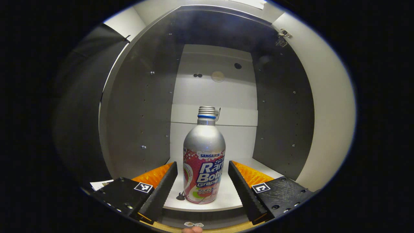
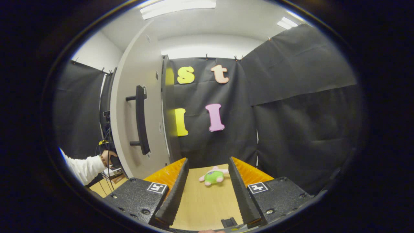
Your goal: Open the cabinet door with the right hand, grasp the bottle in the cabinet with the left hand and place it on the coaster, then close the cabinet door with the right hand.
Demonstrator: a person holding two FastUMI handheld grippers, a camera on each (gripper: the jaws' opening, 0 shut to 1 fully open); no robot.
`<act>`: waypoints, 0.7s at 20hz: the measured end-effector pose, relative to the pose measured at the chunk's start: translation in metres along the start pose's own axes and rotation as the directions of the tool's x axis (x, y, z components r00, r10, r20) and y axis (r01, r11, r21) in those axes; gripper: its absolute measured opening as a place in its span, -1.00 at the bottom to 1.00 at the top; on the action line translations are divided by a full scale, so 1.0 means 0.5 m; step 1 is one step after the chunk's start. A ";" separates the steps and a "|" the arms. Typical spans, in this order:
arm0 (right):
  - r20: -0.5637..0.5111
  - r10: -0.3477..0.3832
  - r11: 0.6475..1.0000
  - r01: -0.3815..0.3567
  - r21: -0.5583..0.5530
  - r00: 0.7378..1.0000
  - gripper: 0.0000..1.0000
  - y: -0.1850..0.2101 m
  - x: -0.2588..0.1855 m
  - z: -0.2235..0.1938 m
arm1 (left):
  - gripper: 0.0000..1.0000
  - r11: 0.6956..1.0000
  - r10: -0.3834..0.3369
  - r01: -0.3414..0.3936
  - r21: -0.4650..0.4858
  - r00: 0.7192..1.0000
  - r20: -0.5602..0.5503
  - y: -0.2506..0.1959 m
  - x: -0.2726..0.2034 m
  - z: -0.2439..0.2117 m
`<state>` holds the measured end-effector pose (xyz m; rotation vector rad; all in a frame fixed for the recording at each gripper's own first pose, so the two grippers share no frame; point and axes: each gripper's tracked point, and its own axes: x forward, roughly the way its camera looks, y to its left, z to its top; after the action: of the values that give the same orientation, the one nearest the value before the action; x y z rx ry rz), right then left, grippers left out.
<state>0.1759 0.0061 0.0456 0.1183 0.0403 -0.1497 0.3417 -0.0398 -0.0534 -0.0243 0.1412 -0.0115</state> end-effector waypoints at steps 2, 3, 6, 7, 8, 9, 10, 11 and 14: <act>-0.001 -0.004 1.000 0.004 0.003 1.000 0.53 -0.002 0.001 -0.004 | 0.90 1.000 0.005 -0.005 0.004 1.000 -0.009 0.001 0.009 -0.003; -0.001 -0.006 1.000 0.006 0.001 1.000 0.54 -0.006 0.003 -0.005 | 0.91 1.000 0.005 -0.005 0.006 1.000 -0.012 0.001 0.012 -0.007; -0.013 -0.012 1.000 0.012 0.002 1.000 0.54 -0.013 0.008 -0.018 | 0.90 1.000 -0.006 0.007 0.013 1.000 -0.024 -0.006 0.021 -0.017; -0.020 -0.014 1.000 0.014 0.004 1.000 0.54 -0.014 0.012 -0.021 | 0.90 1.000 -0.005 0.005 0.020 1.000 -0.016 -0.010 0.023 -0.015; -0.023 -0.011 1.000 0.011 0.009 1.000 0.53 -0.013 0.015 -0.025 | 0.90 0.999 -0.003 0.004 0.031 1.000 -0.005 -0.009 0.023 -0.012; -0.023 -0.006 1.000 0.006 0.016 1.000 0.54 -0.010 0.018 -0.025 | 0.67 0.999 -0.010 0.010 0.038 1.000 0.002 -0.013 0.022 -0.010; -0.022 0.000 1.000 0.000 0.022 1.000 0.54 -0.007 0.022 -0.026 | 0.45 0.999 -0.020 0.020 0.039 1.000 0.000 -0.019 0.025 -0.013; -0.024 0.006 1.000 -0.005 0.024 1.000 0.53 -0.004 0.023 -0.030 | 0.59 0.999 -0.028 0.028 0.040 1.000 0.004 -0.022 0.020 -0.011; -0.033 0.024 0.999 -0.023 0.024 0.999 0.53 0.006 0.031 -0.035 | 0.53 0.999 -0.047 0.046 0.028 0.999 0.012 -0.032 0.008 0.001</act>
<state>0.1912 0.0089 0.0276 0.1450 0.0704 -0.1251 0.3454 -0.0560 -0.0533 0.0001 0.1282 -0.0598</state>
